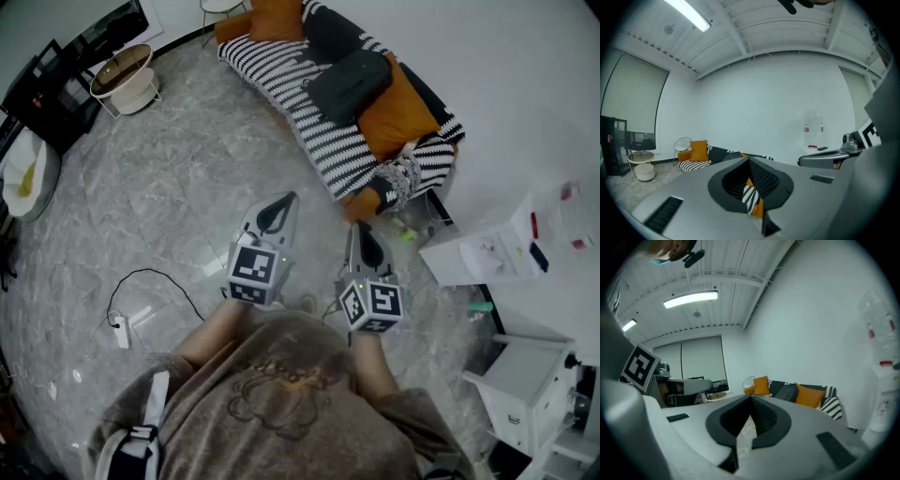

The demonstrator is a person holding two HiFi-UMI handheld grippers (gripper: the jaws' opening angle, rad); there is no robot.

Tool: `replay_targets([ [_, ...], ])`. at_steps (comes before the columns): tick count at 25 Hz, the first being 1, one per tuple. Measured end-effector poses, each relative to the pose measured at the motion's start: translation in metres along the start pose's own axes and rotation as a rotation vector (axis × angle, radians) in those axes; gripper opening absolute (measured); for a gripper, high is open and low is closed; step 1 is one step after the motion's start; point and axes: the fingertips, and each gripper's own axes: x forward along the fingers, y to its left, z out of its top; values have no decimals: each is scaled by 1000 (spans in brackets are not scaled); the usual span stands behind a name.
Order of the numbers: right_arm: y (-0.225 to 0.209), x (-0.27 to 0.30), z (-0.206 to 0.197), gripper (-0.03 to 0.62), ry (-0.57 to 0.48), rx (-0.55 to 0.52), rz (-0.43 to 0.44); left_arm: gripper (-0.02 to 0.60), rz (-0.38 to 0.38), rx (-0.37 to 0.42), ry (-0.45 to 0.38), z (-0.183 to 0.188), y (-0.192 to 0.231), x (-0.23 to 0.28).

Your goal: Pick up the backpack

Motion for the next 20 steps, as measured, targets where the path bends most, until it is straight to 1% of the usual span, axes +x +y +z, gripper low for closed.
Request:
replay_targets([
  [8,13,13,-2,6,-33,12,-19,1,-25,-8,0,-7,21,1],
  [12,19,23,-7,6,-48,16,-24,1,-49,1,3,-13,33,5],
  [16,24,36,-9,6,-56,-8,-27,1,-53,4,6,-13,50,11],
  [20,21,53,-5,6,-58,-25,-37,1,-50,9,-12,-8,64,29],
])
